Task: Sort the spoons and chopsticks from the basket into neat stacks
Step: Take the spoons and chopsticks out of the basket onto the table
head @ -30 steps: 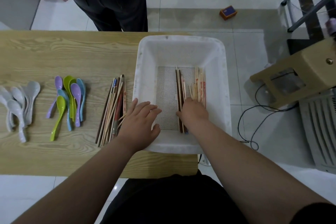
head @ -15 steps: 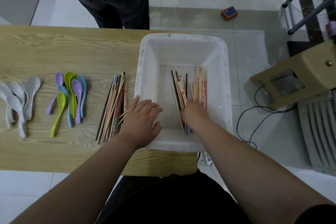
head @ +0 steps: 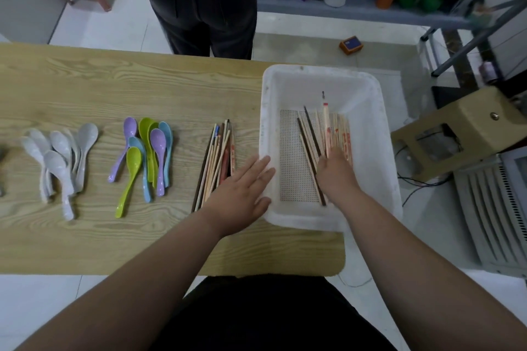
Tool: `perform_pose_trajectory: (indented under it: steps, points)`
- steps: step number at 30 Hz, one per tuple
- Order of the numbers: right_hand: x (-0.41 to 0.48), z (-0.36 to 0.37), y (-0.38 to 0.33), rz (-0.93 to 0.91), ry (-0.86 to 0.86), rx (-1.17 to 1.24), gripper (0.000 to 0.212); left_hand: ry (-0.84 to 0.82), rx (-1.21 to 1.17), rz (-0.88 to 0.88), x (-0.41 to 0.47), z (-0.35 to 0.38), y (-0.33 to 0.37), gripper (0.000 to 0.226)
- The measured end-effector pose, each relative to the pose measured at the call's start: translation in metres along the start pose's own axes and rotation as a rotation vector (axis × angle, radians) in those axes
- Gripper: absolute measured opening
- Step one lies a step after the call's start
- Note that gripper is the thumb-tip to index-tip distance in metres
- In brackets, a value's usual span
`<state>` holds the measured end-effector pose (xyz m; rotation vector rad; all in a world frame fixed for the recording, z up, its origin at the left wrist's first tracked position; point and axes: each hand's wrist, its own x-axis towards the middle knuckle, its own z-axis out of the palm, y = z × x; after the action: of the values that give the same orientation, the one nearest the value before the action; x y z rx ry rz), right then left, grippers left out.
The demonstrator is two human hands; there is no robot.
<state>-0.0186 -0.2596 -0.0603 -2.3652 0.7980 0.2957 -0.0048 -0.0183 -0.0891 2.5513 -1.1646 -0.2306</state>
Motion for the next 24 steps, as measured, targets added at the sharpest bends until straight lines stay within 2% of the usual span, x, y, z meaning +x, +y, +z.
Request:
perform_pose_trajectory:
  steps: [3,6,9,10,13,15,19,22,24]
  points:
    - [-0.028,0.0,-0.055,-0.131,0.014,0.139,0.018,-0.023,-0.047,-0.084,-0.037,-0.003,-0.032,0.065]
    - [-0.06,0.02,-0.118,-0.25,-0.114,0.252,0.018,-0.14,-0.071,-0.202,-0.077,0.004,-0.07,0.062]
    - [-0.081,0.077,-0.156,-0.334,-0.287,0.104,0.023,-0.231,-0.058,-0.268,-0.116,0.013,-0.099,0.062]
    - [-0.081,0.098,-0.158,-0.298,-0.288,0.067,0.027,-0.247,-0.059,-0.268,-0.126,0.016,-0.104,0.063]
    - [-0.068,0.142,-0.145,0.022,-0.239,0.151,0.038,-0.297,-0.018,-0.204,-0.143,0.022,-0.109,0.065]
    - [-0.059,0.157,-0.133,0.113,-0.164,0.116,0.034,-0.311,0.028,-0.176,-0.145,0.026,-0.112,0.065]
    - [-0.049,0.175,-0.115,0.131,-0.072,-0.061,0.037,-0.333,-0.016,-0.177,-0.144,0.029,-0.117,0.07]
    - [-0.056,0.183,-0.111,0.071,-0.13,-0.147,0.057,-0.316,-0.031,-0.177,-0.141,0.027,-0.117,0.076]
    - [-0.06,0.186,-0.106,0.034,-0.165,-0.15,0.065,-0.377,0.017,-0.168,-0.138,0.028,-0.117,0.078]
